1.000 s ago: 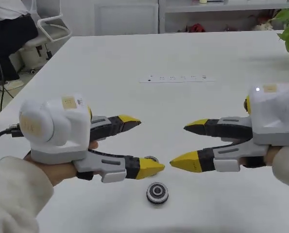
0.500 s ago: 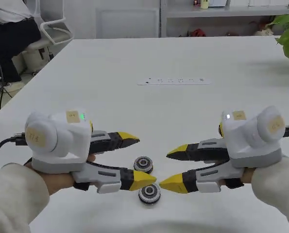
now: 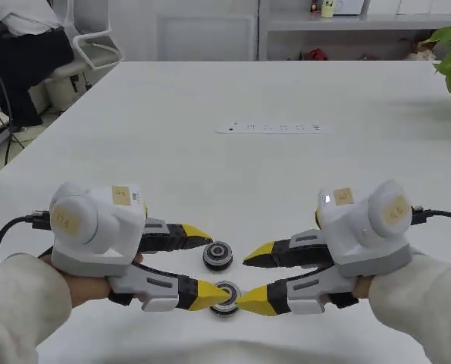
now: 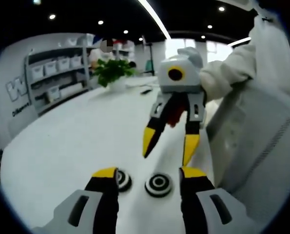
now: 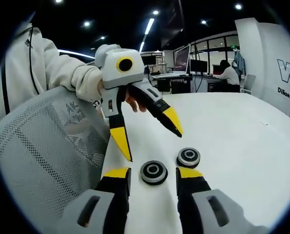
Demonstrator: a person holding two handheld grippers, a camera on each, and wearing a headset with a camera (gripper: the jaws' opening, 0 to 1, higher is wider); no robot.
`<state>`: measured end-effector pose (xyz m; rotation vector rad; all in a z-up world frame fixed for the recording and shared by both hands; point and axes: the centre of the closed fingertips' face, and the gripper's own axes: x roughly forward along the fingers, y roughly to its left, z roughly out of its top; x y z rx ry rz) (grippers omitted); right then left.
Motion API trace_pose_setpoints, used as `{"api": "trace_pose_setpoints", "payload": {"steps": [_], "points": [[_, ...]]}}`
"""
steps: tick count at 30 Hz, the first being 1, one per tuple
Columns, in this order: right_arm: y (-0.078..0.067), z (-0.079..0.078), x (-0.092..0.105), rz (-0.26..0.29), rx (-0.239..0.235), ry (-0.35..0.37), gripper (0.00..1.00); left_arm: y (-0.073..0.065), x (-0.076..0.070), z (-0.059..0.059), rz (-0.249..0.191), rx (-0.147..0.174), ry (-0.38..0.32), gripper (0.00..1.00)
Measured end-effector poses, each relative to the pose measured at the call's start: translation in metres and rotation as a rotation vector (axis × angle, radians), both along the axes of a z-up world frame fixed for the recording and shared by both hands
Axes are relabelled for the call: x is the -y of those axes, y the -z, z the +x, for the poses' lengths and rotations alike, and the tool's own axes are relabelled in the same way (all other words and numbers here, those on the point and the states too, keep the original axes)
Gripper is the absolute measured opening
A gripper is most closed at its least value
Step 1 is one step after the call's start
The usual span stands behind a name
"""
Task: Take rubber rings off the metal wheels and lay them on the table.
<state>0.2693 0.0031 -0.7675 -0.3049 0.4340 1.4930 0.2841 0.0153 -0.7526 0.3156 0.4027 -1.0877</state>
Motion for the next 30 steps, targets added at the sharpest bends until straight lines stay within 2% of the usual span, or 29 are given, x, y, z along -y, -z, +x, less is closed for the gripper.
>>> {"api": "trace_pose_setpoints", "payload": {"steps": [3, 5, 7, 8, 13, 16, 18, 20, 22, 25, 30], "points": [[0.003, 0.001, 0.001, 0.001, -0.018, 0.013, 0.34, 0.001, 0.003, -0.001, -0.007, -0.003, 0.004, 0.49], [0.003, 0.001, -0.001, 0.003, -0.011, 0.008, 0.33, 0.007, 0.004, -0.004, 0.015, -0.006, 0.020, 0.47], [0.003, -0.001, -0.003, 0.003, -0.009, 0.000, 0.33, 0.016, 0.005, -0.009, 0.034, -0.031, 0.047, 0.46], [0.004, -0.002, -0.005, 0.000, -0.010, -0.005, 0.33, 0.021, 0.004, -0.011, 0.067, -0.031, 0.067, 0.45], [0.008, -0.003, -0.006, -0.010, -0.018, -0.005, 0.32, 0.022, 0.004, -0.007, 0.061, -0.039, 0.065, 0.41], [0.017, -0.004, -0.004, -0.046, -0.022, -0.017, 0.32, 0.022, 0.006, -0.006, 0.043, -0.050, 0.066, 0.38], [0.016, -0.001, -0.005, -0.028, -0.031, 0.005, 0.31, 0.023, 0.007, -0.005, 0.034, -0.048, 0.060, 0.36], [0.016, -0.002, -0.007, -0.022, -0.048, 0.002, 0.31, 0.031, 0.005, -0.009, 0.069, -0.054, 0.081, 0.34], [0.019, -0.003, -0.008, -0.037, -0.030, 0.000, 0.29, 0.033, 0.005, -0.010, 0.070, -0.052, 0.083, 0.32], [0.021, -0.003, -0.006, -0.040, -0.045, 0.003, 0.29, 0.033, 0.007, -0.009, 0.061, -0.054, 0.079, 0.32], [0.025, -0.004, -0.004, -0.051, -0.048, 0.005, 0.28, 0.034, 0.006, -0.008, 0.071, -0.041, 0.080, 0.26]]}}
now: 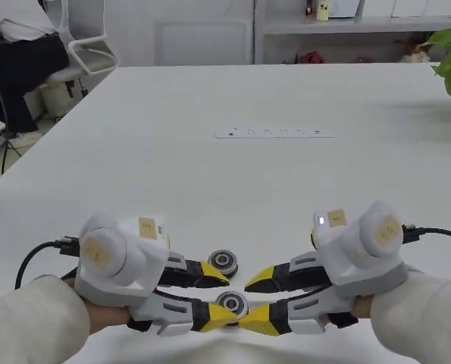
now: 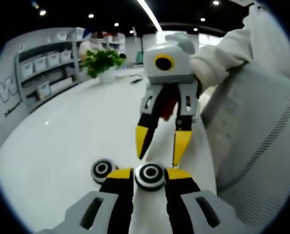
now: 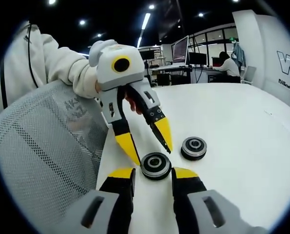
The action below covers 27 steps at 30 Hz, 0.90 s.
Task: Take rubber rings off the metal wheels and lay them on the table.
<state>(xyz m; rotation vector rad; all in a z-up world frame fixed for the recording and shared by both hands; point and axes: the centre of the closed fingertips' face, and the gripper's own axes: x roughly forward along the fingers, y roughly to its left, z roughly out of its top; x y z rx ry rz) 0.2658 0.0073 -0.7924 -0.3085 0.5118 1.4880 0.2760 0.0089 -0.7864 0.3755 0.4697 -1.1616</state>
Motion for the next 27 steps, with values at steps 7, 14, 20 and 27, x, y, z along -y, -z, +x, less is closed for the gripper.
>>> {"api": "trace_pose_setpoints", "payload": {"steps": [7, 14, 20, 27], "points": [[0.007, 0.000, 0.002, -0.024, 0.002, 0.000, 0.25, 0.003, 0.001, 0.000, 0.012, 0.013, 0.003, 0.19], [0.010, 0.003, 0.003, -0.016, -0.018, 0.025, 0.24, 0.005, 0.001, -0.003, -0.012, 0.003, 0.010, 0.15], [0.015, 0.002, 0.003, -0.034, -0.014, 0.022, 0.23, 0.005, 0.002, -0.002, -0.020, 0.001, 0.008, 0.14], [0.014, 0.003, 0.003, -0.033, -0.013, 0.027, 0.23, 0.005, 0.004, -0.002, -0.030, 0.002, 0.001, 0.14]]}}
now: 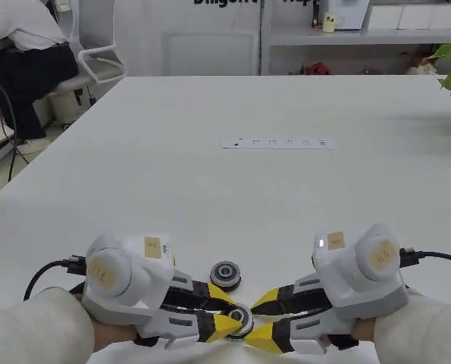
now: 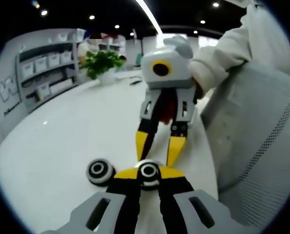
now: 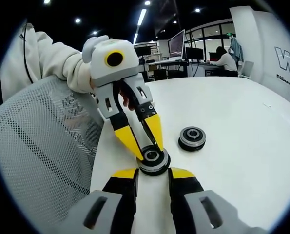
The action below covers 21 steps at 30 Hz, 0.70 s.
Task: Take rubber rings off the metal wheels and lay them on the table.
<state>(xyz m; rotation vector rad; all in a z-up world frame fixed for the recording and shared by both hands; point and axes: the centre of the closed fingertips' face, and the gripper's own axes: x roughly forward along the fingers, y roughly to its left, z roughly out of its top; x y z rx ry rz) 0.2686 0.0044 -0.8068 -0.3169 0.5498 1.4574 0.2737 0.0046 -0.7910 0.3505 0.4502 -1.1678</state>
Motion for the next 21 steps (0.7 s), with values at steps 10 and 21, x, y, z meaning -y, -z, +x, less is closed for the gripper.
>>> {"api": "trace_pose_setpoints", "payload": {"steps": [10, 21], "points": [[-0.0002, 0.0006, 0.0013, -0.005, 0.012, -0.006, 0.22, 0.0007, 0.0026, 0.0006, -0.004, 0.004, 0.001, 0.14], [-0.0001, 0.0006, 0.0038, -0.021, 0.008, -0.011, 0.18, 0.0014, 0.0038, 0.0015, -0.003, 0.011, 0.006, 0.14]]}}
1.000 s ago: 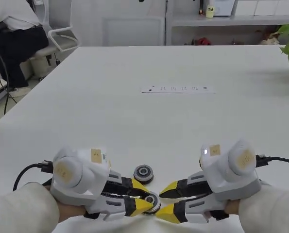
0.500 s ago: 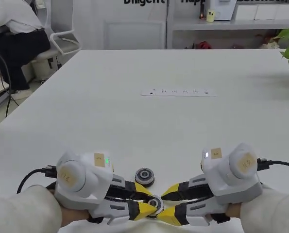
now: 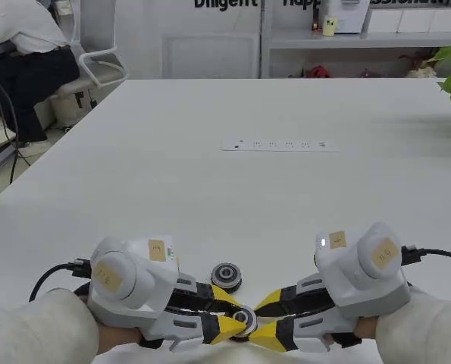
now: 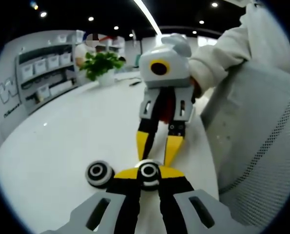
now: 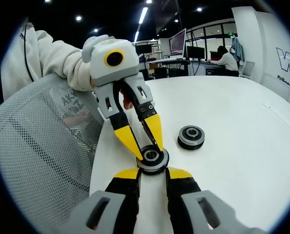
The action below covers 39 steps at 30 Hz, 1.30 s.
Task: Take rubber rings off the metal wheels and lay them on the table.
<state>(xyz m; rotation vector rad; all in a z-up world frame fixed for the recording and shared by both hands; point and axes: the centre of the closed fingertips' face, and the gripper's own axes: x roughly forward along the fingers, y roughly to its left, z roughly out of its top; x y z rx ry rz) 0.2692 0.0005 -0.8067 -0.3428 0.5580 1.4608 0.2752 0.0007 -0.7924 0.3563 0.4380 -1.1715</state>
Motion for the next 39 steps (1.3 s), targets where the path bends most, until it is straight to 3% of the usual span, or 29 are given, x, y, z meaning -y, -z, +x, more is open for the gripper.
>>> {"api": "trace_pose_setpoints", "payload": {"steps": [9, 13, 15, 28, 30, 31, 39], "points": [[0.001, -0.001, 0.001, -0.011, 0.006, -0.006, 0.16, 0.000, 0.000, 0.001, -0.001, 0.004, 0.000, 0.14], [-0.005, -0.001, -0.007, 0.023, 0.035, -0.012, 0.25, 0.000, 0.000, 0.001, -0.004, 0.002, 0.000, 0.14], [-0.003, -0.001, -0.009, 0.008, 0.070, -0.023, 0.25, 0.000, 0.000, 0.001, -0.005, 0.002, 0.000, 0.14], [-0.002, 0.001, -0.003, -0.016, 0.059, -0.028, 0.21, 0.001, 0.000, 0.001, -0.007, 0.000, -0.002, 0.14], [0.004, 0.002, 0.003, -0.064, 0.075, -0.032, 0.15, 0.001, 0.000, 0.001, -0.007, -0.001, -0.003, 0.14], [0.001, 0.002, 0.000, -0.029, 0.059, -0.027, 0.14, 0.001, 0.000, 0.001, -0.006, 0.000, -0.004, 0.14], [0.003, 0.003, 0.004, -0.056, 0.063, -0.026, 0.08, 0.001, 0.000, 0.002, -0.006, 0.000, -0.006, 0.14]]}}
